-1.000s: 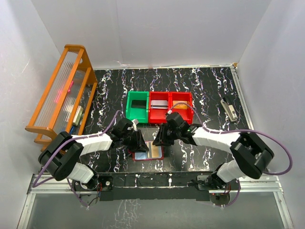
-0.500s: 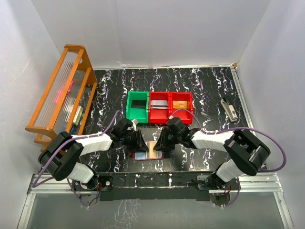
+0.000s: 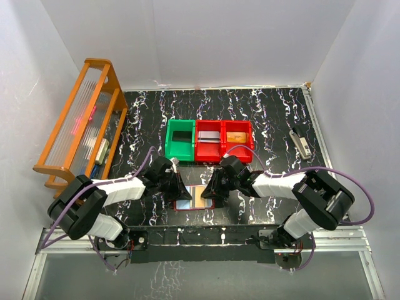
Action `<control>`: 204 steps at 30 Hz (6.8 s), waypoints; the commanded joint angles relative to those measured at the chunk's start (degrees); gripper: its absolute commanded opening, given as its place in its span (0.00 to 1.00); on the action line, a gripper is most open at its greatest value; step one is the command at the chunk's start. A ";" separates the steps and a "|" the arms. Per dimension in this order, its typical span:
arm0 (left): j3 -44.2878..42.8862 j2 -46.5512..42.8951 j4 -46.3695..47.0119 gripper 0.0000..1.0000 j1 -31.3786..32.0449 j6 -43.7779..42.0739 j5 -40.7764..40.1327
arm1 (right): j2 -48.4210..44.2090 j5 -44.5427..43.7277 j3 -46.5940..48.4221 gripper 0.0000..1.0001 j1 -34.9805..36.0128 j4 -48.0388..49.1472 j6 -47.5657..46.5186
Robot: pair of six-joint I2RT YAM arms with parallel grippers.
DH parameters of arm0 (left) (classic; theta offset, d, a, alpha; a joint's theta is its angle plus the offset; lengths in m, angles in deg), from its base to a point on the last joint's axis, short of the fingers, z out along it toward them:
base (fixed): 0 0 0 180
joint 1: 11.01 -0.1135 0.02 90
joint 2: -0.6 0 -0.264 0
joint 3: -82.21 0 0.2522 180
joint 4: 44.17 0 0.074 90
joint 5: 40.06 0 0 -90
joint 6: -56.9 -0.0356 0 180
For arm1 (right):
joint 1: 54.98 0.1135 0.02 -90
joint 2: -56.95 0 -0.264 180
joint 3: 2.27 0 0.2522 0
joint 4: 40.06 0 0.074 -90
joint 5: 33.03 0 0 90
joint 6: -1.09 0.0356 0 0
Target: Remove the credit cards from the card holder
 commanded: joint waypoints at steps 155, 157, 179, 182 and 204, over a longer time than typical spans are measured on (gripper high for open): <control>14.28 -24.63 -4.96 0.00 -0.02 5.14 -6.16 | 7.92 0.49 2.53 0.23 5.00 5.46 -0.30; 14.10 -25.81 -6.86 0.00 -0.03 4.15 -6.57 | 7.27 0.88 2.91 0.25 4.19 4.83 -0.87; 3.32 -23.71 -31.65 0.43 -0.11 -2.61 -12.70 | 8.12 5.04 9.37 0.25 3.92 -0.44 -6.32; 5.10 -21.63 -29.12 0.38 -0.11 -2.15 -11.95 | 9.06 5.44 9.80 0.25 3.98 -0.49 -6.15; -6.76 0.99 -19.16 0.04 -0.07 -19.77 -11.16 | -7.58 -9.46 2.82 0.27 -0.33 -9.74 -3.34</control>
